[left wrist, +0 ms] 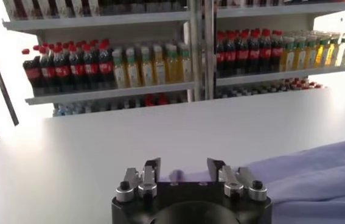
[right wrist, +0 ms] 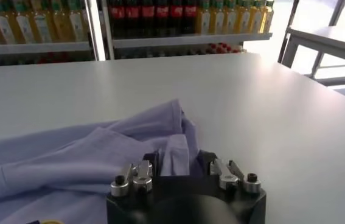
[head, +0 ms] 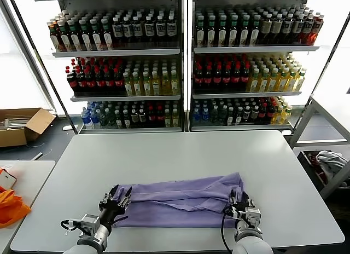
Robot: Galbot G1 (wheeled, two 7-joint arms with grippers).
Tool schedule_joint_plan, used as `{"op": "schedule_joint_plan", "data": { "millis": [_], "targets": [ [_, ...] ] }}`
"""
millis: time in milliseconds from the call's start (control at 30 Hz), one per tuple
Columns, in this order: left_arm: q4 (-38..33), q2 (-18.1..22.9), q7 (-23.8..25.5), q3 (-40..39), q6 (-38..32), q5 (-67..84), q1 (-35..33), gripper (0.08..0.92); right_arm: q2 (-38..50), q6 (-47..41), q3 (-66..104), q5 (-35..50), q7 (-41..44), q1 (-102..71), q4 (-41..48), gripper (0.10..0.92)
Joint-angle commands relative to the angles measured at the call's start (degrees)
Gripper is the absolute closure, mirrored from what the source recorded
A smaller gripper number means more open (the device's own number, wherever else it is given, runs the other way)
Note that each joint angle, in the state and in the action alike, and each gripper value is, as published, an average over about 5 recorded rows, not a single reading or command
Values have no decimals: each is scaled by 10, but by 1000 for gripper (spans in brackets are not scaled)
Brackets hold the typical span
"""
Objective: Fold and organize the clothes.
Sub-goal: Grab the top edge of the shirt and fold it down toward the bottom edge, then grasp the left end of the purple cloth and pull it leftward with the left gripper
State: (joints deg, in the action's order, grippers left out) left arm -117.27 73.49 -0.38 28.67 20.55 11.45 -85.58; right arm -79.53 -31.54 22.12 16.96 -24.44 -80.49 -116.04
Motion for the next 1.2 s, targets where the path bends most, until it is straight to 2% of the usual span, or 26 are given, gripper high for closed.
{"op": "schedule_joint_plan", "data": {
  "millis": [33, 200, 300, 400, 1033, 1200],
  "targets": [
    [-30, 12, -26, 7, 10, -45, -17, 419, 13, -4, 26, 31, 3, -15, -84, 378],
    [-23, 28, -41, 10, 20, -44, -19, 273, 22, -5, 27, 33, 6, -19, -141, 245],
    [-11, 34, -43, 16, 19, -37, -17, 205, 20, -7, 20, 31, 6, -22, -162, 213],
    [2, 37, -44, 22, 18, -25, -15, 181, 19, -8, 13, 29, 7, -26, -177, 203],
    [32, 50, -36, 21, 35, 28, -17, 185, 23, -12, 11, 30, 6, -35, -200, 203],
    [33, 50, -20, 21, 26, 26, -22, 295, 21, -13, 10, 28, 4, -33, -200, 203]
  ]
}}
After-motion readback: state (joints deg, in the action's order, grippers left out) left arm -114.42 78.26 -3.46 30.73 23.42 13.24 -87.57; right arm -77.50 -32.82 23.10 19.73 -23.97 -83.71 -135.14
